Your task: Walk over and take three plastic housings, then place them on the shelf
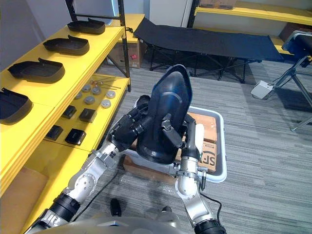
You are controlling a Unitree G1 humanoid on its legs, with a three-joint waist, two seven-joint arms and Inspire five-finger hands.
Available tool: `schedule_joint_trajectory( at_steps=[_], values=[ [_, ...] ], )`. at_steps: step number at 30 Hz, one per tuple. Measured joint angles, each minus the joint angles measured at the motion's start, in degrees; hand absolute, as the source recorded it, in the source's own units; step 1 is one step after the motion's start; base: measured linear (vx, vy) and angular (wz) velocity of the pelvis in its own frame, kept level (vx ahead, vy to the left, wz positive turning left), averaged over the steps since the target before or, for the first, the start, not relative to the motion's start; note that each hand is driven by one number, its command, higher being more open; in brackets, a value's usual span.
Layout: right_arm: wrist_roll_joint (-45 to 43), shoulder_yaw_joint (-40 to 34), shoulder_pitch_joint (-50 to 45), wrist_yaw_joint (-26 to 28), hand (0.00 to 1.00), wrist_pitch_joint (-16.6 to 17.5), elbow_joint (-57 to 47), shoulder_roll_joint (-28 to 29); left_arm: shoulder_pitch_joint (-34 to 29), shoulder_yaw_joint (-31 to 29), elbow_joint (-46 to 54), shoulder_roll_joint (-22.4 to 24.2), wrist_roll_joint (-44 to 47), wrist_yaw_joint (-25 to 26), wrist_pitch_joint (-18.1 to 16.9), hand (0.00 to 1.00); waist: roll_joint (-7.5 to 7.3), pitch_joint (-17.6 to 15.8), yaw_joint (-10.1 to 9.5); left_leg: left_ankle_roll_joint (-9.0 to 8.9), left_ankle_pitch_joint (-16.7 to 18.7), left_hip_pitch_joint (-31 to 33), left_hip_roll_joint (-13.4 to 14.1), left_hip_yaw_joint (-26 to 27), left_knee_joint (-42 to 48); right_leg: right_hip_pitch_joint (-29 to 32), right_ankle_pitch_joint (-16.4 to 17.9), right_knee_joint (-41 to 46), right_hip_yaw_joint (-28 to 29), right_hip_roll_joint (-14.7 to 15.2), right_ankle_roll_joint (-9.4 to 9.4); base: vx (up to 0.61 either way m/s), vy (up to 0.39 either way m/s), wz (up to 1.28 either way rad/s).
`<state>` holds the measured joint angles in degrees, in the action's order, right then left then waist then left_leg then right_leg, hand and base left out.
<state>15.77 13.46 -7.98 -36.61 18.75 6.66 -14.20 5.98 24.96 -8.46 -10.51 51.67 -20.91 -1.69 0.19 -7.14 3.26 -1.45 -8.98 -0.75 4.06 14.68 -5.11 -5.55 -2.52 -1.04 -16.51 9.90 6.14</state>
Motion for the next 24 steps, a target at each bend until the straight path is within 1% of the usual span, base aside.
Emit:
schedule_joint_trajectory(
  at_steps=[3,6,15,18,20,22,23,24],
  values=[
    [-0.53,0.00,-0.04,0.15,0.00,-0.74,0.38,-1.44,0.00,1.11,0.00,-1.26,0.00,-1.34,0.56,1.00,0.15,0.09,0.07,0.00,0.00,-0.06,0.02,0.24,0.00,0.06,-0.09,-0.05,0.25,-0.03,0.03,0.00,0.000,-0.04],
    [-0.55,-0.01,-0.04,0.25,0.00,-0.91,0.38,-1.83,0.01,1.13,-0.02,-1.32,-0.02,-1.67,0.64,1.00,0.27,0.16,0.07,0.00,0.00,-0.09,0.05,0.28,0.00,0.05,-0.13,-0.08,0.29,-0.07,0.01,0.00,0.000,0.00],
    [-1.54,-0.18,-0.04,2.20,0.00,-0.91,0.39,-1.86,-0.06,1.13,-0.43,-1.88,-0.43,-1.67,0.57,1.00,0.75,0.46,0.01,-0.02,0.01,-0.08,0.00,0.28,0.00,0.06,-0.27,-0.07,0.36,-0.07,-0.01,0.00,0.000,0.00],
    [-1.56,-0.47,-0.03,2.96,0.00,-0.91,0.38,-1.93,-0.09,1.14,-0.80,-1.99,-2.91,-0.29,0.67,1.00,0.95,0.58,0.00,-0.03,0.02,-0.08,0.01,0.27,0.00,0.06,-0.30,-0.07,0.38,-0.08,-0.02,0.00,0.000,0.00],
    [-1.50,-0.53,0.08,4.30,0.00,-0.89,0.38,-2.10,-0.21,1.17,-1.64,-2.32,-3.90,0.69,1.96,1.00,1.11,0.68,0.03,-0.03,0.02,-0.09,0.01,0.28,0.00,0.06,-0.31,-0.07,0.42,-0.08,-0.03,0.00,0.000,0.00],
    [-1.14,0.09,0.31,7.07,0.00,-0.57,0.45,-3.18,-0.32,2.38,-1.75,-3.03,-8.06,2.04,4.31,1.00,1.20,0.73,-0.02,-0.03,0.02,-0.06,0.01,0.28,0.00,0.07,-0.33,-0.08,0.42,-0.08,-0.03,0.00,0.000,0.00],
    [-0.24,0.86,0.84,8.78,0.00,-0.11,0.35,-3.91,-0.40,2.93,-2.98,-3.20,-11.51,3.77,6.21,1.00,1.23,0.76,0.03,-0.03,0.02,-0.13,0.01,0.30,0.00,0.04,-0.33,-0.08,0.48,-0.09,-0.03,0.00,0.000,0.00],
    [0.23,1.24,1.78,10.74,0.00,0.45,0.35,-4.77,-0.48,3.86,-4.54,-3.66,-14.19,4.21,8.40,1.00,1.23,0.76,0.04,-0.04,0.02,-0.13,0.05,0.30,0.00,0.06,-0.34,-0.08,0.49,-0.13,-0.04,0.00,0.000,0.00]
  ],
)
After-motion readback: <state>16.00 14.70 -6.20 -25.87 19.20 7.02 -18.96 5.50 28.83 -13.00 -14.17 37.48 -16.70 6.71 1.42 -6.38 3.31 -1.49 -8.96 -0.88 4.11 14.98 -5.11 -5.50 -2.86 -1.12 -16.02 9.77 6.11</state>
